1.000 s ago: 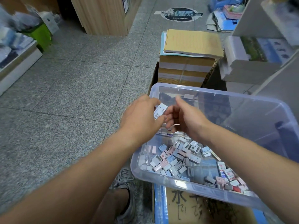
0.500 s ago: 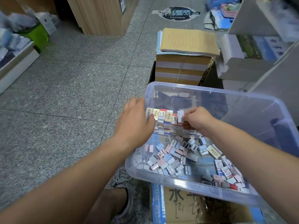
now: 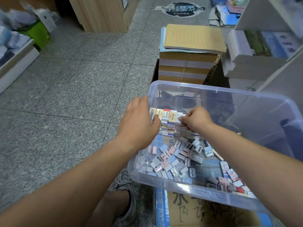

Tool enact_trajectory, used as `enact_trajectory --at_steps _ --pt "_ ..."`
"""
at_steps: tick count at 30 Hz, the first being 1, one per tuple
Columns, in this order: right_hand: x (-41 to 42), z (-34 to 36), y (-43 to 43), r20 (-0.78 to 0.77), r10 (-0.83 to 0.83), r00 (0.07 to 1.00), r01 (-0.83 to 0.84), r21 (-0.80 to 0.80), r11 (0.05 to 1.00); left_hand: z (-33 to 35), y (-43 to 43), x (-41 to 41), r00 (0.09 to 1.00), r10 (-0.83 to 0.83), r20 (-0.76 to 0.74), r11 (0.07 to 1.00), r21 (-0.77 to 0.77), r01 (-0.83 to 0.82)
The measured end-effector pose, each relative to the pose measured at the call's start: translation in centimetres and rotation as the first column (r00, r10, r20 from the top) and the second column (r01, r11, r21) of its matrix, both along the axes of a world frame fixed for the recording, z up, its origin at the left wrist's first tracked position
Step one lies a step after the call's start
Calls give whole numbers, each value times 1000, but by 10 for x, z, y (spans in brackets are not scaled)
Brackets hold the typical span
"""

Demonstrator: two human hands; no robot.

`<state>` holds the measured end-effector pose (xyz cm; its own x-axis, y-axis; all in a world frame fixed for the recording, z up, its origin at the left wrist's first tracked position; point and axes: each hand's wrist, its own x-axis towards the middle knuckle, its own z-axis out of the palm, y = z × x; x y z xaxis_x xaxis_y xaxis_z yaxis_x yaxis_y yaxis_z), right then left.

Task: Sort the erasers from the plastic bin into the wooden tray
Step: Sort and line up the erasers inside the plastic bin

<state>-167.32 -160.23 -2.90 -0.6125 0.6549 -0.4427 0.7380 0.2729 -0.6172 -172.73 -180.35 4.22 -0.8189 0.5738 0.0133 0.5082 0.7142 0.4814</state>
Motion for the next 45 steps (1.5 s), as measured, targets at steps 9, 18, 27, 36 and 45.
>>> enact_trajectory --at_steps 9,18,27,36,45 --pt "54 75 13 192 299 935 -331 162 930 4 1 -4 1000 -14 -14 998 -63 13" --pt "180 118 61 526 -55 849 -297 559 774 15 34 30 939 -338 -59 940 32 340" --pt "226 90 78 316 -104 943 -68 488 870 -27 133 72 651 -726 219 574 -328 751" --pt "227 80 85 238 -129 963 -11 511 860 -112 190 106 458 -870 181 310 -521 795" --pt "227 75 90 188 -143 972 32 496 868 -143 195 109 601 -797 55 497 -506 705"
